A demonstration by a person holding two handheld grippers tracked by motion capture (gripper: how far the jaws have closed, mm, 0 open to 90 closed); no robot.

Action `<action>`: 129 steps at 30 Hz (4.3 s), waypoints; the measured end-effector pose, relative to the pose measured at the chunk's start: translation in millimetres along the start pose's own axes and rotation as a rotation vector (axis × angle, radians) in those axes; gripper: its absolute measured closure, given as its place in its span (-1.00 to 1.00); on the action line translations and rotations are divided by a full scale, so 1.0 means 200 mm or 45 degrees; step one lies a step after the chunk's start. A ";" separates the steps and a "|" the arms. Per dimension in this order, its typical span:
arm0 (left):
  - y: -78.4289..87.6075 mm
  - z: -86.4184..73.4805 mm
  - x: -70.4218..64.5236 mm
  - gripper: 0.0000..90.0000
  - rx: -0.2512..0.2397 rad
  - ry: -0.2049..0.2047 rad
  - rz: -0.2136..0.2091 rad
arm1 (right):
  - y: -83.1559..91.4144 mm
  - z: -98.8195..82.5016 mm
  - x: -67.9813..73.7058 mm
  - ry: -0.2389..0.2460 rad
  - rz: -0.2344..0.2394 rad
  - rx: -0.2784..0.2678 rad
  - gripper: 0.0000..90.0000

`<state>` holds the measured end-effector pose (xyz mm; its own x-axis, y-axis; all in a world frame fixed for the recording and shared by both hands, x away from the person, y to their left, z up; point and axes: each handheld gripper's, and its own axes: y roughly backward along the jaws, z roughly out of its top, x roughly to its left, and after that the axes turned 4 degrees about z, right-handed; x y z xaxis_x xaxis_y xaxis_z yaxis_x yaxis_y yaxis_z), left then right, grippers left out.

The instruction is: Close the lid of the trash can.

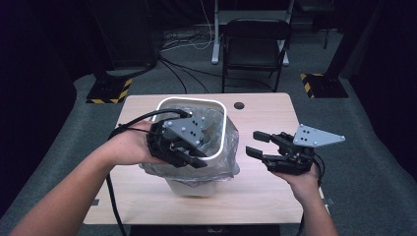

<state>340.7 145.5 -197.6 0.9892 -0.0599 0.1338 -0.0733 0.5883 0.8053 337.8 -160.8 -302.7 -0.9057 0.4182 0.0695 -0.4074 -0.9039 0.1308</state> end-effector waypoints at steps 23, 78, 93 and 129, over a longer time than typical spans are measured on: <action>0.32 -0.27 0.02 0.07 -0.245 0.136 0.172 | -0.15 0.19 -0.07 0.024 0.051 0.137 -0.01; 0.24 -0.41 -0.02 0.74 -0.178 0.108 0.106 | -0.68 0.39 -0.40 -0.031 0.208 0.288 0.61; 0.26 -0.36 -0.05 0.77 -0.196 0.068 0.096 | -0.64 0.44 -0.35 -0.007 0.161 0.266 0.65; 0.22 -0.35 -0.04 0.80 -0.147 0.079 0.072 | -0.67 0.37 -0.38 -0.061 0.177 0.237 0.68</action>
<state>338.6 228.5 -204.1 0.9901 0.0238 0.1381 -0.1174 0.6785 0.7251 469.9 -64.2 -253.1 -0.9431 0.2988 0.1459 -0.2465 -0.9226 0.2966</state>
